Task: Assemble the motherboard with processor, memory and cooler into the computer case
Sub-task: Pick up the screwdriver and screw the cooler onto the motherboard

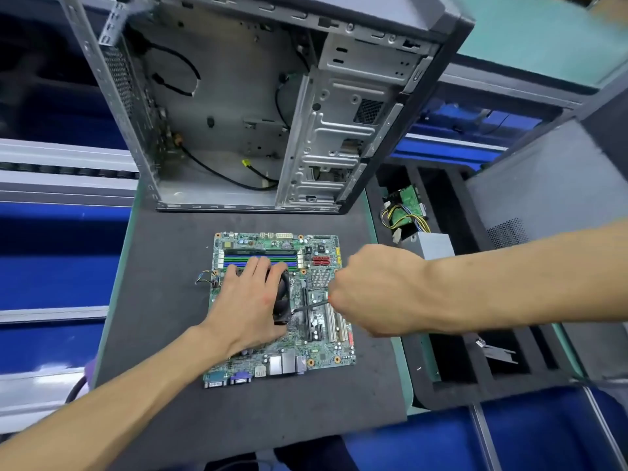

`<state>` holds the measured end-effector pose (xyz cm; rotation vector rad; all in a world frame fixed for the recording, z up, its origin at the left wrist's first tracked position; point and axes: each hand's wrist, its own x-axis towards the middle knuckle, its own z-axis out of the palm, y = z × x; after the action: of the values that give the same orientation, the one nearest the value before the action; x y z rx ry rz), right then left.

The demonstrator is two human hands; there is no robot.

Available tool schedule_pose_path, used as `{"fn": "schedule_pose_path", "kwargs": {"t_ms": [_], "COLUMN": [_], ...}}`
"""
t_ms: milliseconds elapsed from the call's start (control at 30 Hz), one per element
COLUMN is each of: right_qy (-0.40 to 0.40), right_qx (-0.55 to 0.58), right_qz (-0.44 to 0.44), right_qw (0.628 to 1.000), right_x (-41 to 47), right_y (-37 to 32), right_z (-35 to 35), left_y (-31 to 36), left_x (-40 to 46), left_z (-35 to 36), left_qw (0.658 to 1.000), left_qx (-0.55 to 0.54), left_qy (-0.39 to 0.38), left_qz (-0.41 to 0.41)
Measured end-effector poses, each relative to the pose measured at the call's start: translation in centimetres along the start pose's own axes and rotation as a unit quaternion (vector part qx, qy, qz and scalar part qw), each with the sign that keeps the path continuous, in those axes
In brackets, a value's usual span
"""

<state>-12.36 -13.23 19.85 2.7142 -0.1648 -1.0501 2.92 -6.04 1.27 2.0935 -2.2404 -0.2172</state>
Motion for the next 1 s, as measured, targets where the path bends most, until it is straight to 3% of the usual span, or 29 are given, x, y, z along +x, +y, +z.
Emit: {"fn": "schedule_pose_path", "kwargs": {"t_ms": [100, 200, 333, 400, 433, 467, 500, 533, 567, 600, 667, 733, 867, 933, 1000], "right_qy": [0.017, -0.004, -0.06, -0.124, -0.169, -0.213, -0.258, -0.291, -0.3, -0.3, -0.296, -0.295, -0.286, -0.262, -0.22], "right_qx": [-0.022, -0.004, 0.132, 0.286, 0.416, 0.562, 0.683, 0.761, 0.806, 0.831, 0.855, 0.857, 0.82, 0.773, 0.665], "right_qz": [-0.055, -0.05, 0.092, 0.202, 0.26, 0.31, 0.346, 0.366, 0.377, 0.376, 0.356, 0.339, 0.315, 0.301, 0.272], "right_qw": [0.998, 0.999, 0.985, 0.928, 0.855, 0.736, 0.59, 0.451, 0.344, 0.278, 0.232, 0.252, 0.383, 0.493, 0.66], "right_x": [0.6, 0.8, 0.2, 0.4, 0.7, 1.2, 1.8, 2.1, 2.1, 2.0, 1.4, 0.8, 0.6, 0.8, 0.5], "right_y": [-0.4, -0.9, -0.8, -1.1, -1.0, -0.7, -0.1, 0.4, 0.9, 1.1, 1.4, 1.2, 1.4, 1.6, 1.7], "right_z": [-0.3, 0.0, 1.1, 1.5, 1.6, 1.8, 1.9, 1.8, 1.9, 2.1, 2.6, 3.0, 3.0, 2.6, 2.1], "left_y": [0.2, 0.5, 0.8, 0.8, 0.7, 0.6, 0.5, 0.4, 0.4, 0.4, 0.6, 0.7, 0.5, 0.5, 0.6], "left_x": [0.0, 0.1, 0.0, 0.0, 0.0, 0.0, 0.1, 0.1, 0.1, 0.1, 0.2, 0.2, 0.0, -0.1, 0.0], "left_z": [0.0, 0.2, 0.6, 0.8, 0.9, 1.0, 1.1, 1.2, 1.2, 1.1, 0.8, 0.4, -0.2, -0.3, -0.3], "left_qw": [1.0, 1.0, 0.999, 0.999, 0.999, 0.999, 0.999, 0.999, 0.999, 0.999, 1.0, 1.0, 1.0, 1.0, 0.999], "left_qx": [0.006, 0.01, 0.014, 0.003, -0.002, -0.006, -0.009, -0.01, -0.008, -0.003, 0.013, 0.019, 0.009, 0.008, 0.007], "left_qy": [0.006, 0.013, 0.024, 0.029, 0.032, 0.036, 0.039, 0.039, 0.035, 0.029, 0.011, -0.003, -0.012, -0.017, -0.019], "left_qz": [0.0, 0.011, 0.029, 0.03, 0.029, 0.028, 0.029, 0.029, 0.028, 0.025, 0.018, 0.006, -0.02, -0.023, -0.026]}}
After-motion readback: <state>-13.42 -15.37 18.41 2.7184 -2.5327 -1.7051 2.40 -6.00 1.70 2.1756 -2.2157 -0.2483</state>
